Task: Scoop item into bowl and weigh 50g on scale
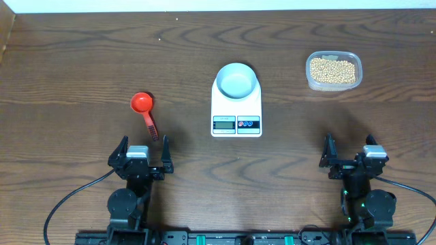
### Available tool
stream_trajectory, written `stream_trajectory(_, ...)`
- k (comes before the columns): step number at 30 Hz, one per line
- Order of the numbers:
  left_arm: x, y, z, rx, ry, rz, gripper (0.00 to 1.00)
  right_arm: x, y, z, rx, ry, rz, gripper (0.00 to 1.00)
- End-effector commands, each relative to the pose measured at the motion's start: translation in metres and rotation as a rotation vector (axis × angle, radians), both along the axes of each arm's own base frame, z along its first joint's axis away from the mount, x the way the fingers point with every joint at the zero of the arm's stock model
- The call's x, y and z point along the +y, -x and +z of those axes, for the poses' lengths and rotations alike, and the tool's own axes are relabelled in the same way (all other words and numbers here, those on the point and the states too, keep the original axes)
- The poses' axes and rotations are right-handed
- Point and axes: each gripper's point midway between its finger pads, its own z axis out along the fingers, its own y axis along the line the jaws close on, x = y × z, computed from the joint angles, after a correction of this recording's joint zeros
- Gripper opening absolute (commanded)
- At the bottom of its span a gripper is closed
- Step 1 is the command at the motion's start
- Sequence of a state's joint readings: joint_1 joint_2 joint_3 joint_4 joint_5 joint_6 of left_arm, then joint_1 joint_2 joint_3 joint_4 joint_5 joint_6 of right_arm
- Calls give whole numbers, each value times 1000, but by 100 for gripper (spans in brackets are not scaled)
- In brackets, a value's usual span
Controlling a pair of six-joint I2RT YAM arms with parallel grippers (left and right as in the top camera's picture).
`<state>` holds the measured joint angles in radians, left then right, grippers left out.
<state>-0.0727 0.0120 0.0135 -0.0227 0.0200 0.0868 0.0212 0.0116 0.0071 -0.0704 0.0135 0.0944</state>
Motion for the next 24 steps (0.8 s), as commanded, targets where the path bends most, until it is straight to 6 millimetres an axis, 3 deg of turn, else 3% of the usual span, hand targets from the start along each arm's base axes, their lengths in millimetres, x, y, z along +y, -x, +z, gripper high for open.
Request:
stream_trajectory(1, 7, 1, -14, 48, -27, 37, 99, 10, 1, 1, -5, 9, 57, 99)
stream_trajectory(8, 7, 1, -15, 49, -24, 35, 99, 37, 4, 0, 6, -3, 217, 99)
stream_trajectory(12, 2, 1, -14, 51, 77, 18, 99, 47, 4, 4, 38, -11, 275, 99)
stream_trajectory(18, 2, 2, -13, 79, 135, 28, 100, 52, -6, 24, 132, -25, 304, 99)
stream_trajectory(24, -8, 1, -14, 224, 150, -16, 100, 60, -24, 43, 243, -26, 352, 99)
